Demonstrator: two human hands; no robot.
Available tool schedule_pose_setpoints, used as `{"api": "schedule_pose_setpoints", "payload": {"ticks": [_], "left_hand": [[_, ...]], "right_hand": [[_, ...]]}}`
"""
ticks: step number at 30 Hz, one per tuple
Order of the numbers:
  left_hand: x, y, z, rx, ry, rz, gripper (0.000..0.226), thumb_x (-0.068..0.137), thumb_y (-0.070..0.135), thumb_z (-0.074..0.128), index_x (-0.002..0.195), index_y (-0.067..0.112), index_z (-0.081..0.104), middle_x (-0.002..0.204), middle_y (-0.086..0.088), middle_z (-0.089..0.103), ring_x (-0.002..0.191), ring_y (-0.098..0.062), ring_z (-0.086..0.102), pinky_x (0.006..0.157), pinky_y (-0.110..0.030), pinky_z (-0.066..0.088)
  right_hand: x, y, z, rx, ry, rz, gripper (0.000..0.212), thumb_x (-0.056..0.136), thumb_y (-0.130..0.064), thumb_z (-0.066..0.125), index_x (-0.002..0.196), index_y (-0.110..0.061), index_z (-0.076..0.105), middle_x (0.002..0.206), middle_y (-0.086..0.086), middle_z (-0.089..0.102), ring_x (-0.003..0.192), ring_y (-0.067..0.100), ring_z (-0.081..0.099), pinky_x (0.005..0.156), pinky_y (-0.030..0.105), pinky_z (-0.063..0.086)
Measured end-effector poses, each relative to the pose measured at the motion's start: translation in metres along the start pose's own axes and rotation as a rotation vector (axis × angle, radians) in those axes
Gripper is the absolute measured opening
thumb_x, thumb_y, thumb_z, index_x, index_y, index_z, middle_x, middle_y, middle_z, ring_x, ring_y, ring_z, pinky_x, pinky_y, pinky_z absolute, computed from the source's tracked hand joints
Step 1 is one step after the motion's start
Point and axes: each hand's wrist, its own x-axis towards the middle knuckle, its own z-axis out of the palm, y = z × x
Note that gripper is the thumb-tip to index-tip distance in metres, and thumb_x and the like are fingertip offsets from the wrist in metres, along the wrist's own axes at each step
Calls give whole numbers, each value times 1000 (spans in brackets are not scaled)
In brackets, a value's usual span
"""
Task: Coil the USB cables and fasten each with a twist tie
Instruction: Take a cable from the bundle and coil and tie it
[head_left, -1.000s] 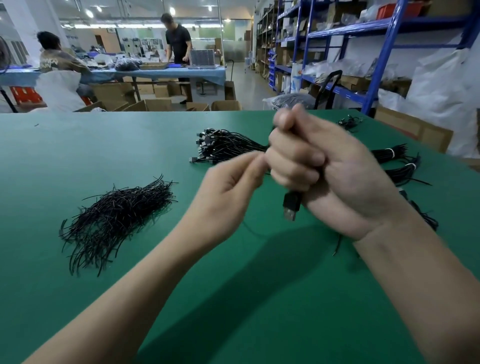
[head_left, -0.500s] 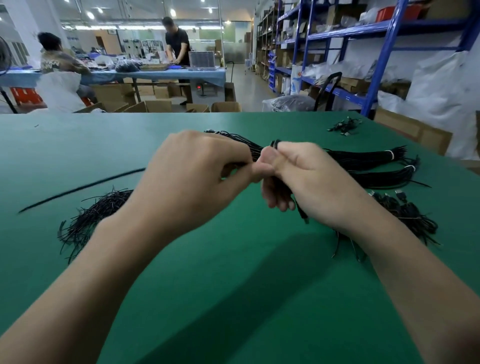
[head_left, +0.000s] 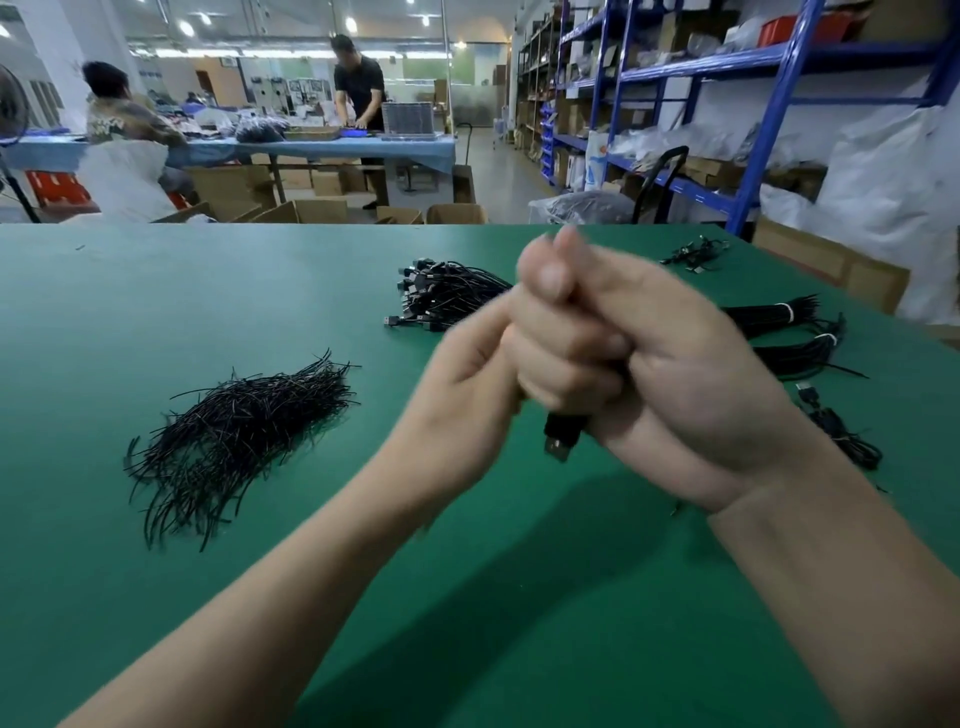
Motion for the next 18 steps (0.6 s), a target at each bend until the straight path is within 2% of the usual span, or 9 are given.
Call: {"api": "schedule_pose_setpoints", "payload": {"ticks": [3,5,7,10,12,13,15,16,18], "left_hand": [[-6,-8,14,210,-127,-12,35,103,22,43,76,39,57,63,15,52,59,-1,43,59,-17,37],[-7,-12,12,388,-227,5,27,105,26,42,84,37,54,64,8,46,58,-10,38,56,-21,33],[-5,-11,8,535,-279,17,23,106,24,44,97,27,64,64,7,48,58,-13,40,59,-26,37],[2,2,-3,808,-326,24,22,106,27,46,104,25,69,79,15,62,70,-18,52,74,-36,47],[7,10,-13,960,-366,-11,25,104,32,44,105,31,69,97,11,72,88,-23,64,81,-41,50],[9,13,-18,992,-370,-19,27,103,35,43,105,33,70,96,9,72,91,-23,65,82,-42,51],[12,20,-27,993,-351,-2,26,102,35,47,103,32,73,76,13,63,79,-19,61,81,-41,50],[13,22,-30,1010,-345,18,25,103,33,48,103,31,73,68,15,55,74,-16,56,80,-41,50],[15,27,-32,1103,-365,44,24,105,30,48,107,32,72,68,16,51,74,-13,53,80,-40,48]], "right_hand": [[1,-8,-10,-276,322,-67,33,109,-26,32,87,-13,52,56,-9,28,49,8,22,52,27,12],[0,-8,-19,-503,547,-62,34,110,-26,33,87,-13,54,54,-10,32,49,9,26,53,29,15],[-1,-5,-25,-709,671,-45,35,110,-26,34,87,-13,56,53,-10,40,48,10,34,48,23,25],[3,1,-28,-989,684,51,36,110,-24,37,84,-11,59,57,-6,55,48,10,49,45,19,40],[4,10,-28,-1186,683,71,36,109,-23,38,83,-12,61,62,-5,61,54,10,57,55,24,48],[5,14,-28,-1275,689,62,35,108,-23,39,84,-12,61,66,-4,63,61,13,61,64,30,51],[5,21,-28,-1359,703,34,34,108,-24,40,85,-12,62,69,-4,65,70,16,63,75,39,51],[6,23,-28,-1364,706,22,34,108,-25,40,85,-12,62,70,-5,65,71,15,63,76,40,51],[6,26,-29,-1349,709,11,34,108,-25,40,84,-14,62,70,-6,65,70,13,63,74,36,51]]}}
